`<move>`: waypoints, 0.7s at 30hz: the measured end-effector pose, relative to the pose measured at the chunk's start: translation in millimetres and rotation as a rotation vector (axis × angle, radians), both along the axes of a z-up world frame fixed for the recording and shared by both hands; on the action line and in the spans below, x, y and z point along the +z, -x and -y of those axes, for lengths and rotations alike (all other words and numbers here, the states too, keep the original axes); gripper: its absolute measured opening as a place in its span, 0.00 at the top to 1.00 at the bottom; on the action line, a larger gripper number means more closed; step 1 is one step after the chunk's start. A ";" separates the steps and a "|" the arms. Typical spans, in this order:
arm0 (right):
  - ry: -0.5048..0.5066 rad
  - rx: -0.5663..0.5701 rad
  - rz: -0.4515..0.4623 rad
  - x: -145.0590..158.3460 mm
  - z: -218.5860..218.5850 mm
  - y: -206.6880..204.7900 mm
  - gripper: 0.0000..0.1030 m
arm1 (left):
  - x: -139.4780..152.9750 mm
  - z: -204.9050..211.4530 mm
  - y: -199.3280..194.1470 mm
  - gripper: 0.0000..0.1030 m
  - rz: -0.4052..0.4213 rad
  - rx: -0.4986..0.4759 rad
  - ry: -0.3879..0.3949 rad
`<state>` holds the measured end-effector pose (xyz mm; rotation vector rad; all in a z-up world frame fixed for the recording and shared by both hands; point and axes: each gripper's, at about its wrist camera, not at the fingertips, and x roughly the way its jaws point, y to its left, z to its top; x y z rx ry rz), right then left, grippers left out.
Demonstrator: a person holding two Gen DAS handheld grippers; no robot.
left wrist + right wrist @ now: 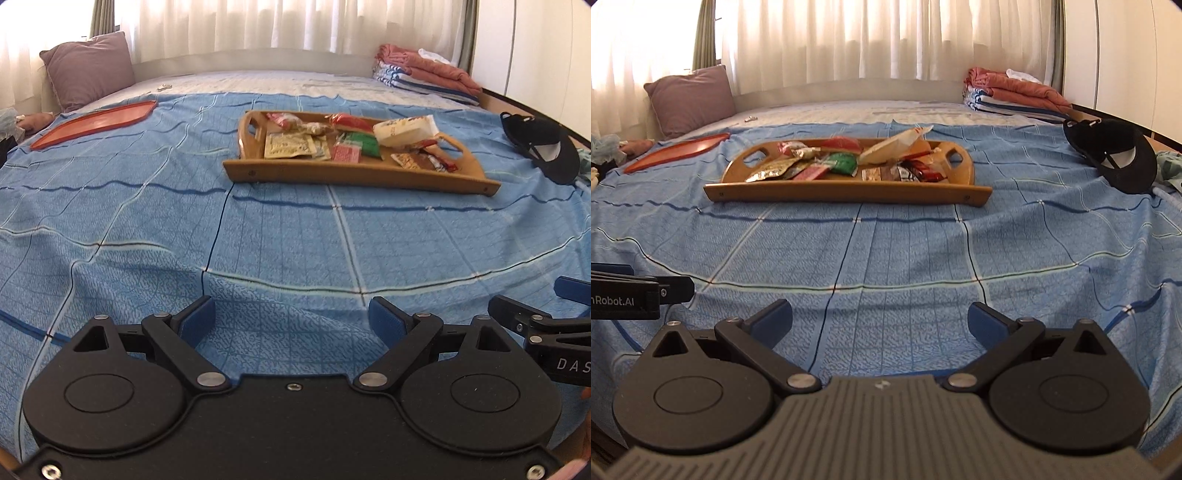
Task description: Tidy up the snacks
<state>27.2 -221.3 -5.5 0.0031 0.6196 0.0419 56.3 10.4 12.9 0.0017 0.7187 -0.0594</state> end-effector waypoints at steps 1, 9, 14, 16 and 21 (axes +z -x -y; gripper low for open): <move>0.006 -0.002 -0.004 -2.8 -1.7 -0.1 0.00 | -2.2 0.2 0.1 0.12 0.008 0.006 -0.009; 0.029 0.003 0.007 -13.0 -10.3 0.0 0.00 | -11.1 2.2 -2.3 0.06 0.042 0.010 -0.034; 0.025 0.002 -0.007 -14.4 -9.6 -6.6 0.00 | -12.9 3.9 -2.8 0.00 0.049 -0.019 -0.038; 0.032 0.020 -0.009 -15.8 -10.0 -9.3 0.00 | -14.3 5.0 -1.1 0.00 0.057 -0.019 -0.044; 0.025 0.033 -0.017 -17.6 -7.9 -11.5 0.00 | -16.8 3.4 -0.7 0.00 0.068 -0.018 -0.030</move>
